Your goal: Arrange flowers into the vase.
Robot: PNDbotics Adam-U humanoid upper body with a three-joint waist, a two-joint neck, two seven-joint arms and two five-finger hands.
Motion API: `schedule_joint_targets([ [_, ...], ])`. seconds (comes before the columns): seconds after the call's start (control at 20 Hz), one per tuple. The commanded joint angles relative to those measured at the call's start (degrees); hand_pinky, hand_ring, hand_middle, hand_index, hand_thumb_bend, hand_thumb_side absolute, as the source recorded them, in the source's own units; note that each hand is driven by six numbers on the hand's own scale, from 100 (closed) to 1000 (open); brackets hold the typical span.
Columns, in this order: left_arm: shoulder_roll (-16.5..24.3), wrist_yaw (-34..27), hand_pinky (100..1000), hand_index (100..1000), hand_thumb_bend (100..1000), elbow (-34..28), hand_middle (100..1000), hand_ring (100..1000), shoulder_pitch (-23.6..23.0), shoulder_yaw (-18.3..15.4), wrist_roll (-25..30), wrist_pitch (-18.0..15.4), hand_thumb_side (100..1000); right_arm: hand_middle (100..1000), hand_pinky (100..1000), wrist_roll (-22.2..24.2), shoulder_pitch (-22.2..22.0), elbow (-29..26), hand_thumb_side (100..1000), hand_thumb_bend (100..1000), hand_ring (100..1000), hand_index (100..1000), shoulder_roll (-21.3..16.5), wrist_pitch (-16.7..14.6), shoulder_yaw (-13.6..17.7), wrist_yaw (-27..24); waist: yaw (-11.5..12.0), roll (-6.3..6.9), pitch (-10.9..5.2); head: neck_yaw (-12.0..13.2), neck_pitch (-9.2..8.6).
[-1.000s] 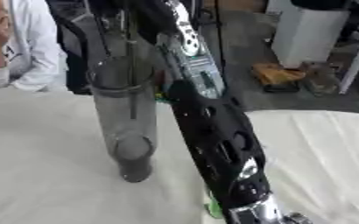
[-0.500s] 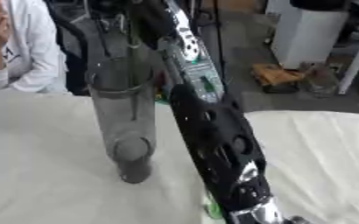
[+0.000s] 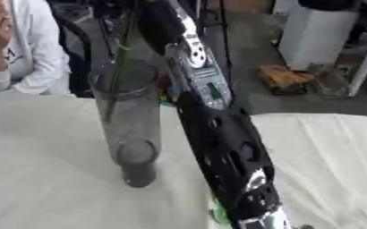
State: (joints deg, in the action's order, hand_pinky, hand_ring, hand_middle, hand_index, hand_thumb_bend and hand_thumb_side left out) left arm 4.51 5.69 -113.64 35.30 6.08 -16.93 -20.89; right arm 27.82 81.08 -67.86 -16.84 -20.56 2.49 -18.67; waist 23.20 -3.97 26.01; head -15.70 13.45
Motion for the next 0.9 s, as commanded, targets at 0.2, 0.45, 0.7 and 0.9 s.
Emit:
schedule_joint_targets([
  [0.2, 0.25, 0.13, 792, 953, 100, -0.96, 887, 858, 0.68, -0.33, 0.14, -0.07, 1000, 336, 368, -1.27, 0.87, 0.31, 782, 100, 453, 278, -1.31, -0.88, 0.52, 3.42, 0.0, 0.28, -1.28, 0.3, -0.57],
  [0.45, 0.31, 0.14, 792, 953, 100, -0.96, 887, 858, 0.59, -0.34, 0.16, -0.03, 1000, 321, 353, -4.2, 1.04, 0.54, 771, 100, 443, 273, -2.25, -0.09, 0.87, 8.57, -0.23, 0.18, -1.38, 0.48, -0.43],
  [0.7, 0.36, 0.15, 793, 953, 100, -0.96, 887, 858, 0.5, -0.36, 0.16, -0.02, 1000, 322, 352, -5.57, 1.0, 0.47, 762, 100, 442, 291, -3.08, -0.71, 0.92, 13.38, -0.4, 0.2, -1.52, 0.63, -0.44],
  [0.9, 0.4, 0.17, 793, 953, 100, -0.96, 886, 858, 0.41, -0.38, 0.14, 0.01, 1000, 328, 349, -6.97, 1.11, 0.71, 772, 100, 442, 331, -3.72, -1.24, 1.0, 17.15, -0.65, 0.28, -1.66, 0.73, -0.31],
])
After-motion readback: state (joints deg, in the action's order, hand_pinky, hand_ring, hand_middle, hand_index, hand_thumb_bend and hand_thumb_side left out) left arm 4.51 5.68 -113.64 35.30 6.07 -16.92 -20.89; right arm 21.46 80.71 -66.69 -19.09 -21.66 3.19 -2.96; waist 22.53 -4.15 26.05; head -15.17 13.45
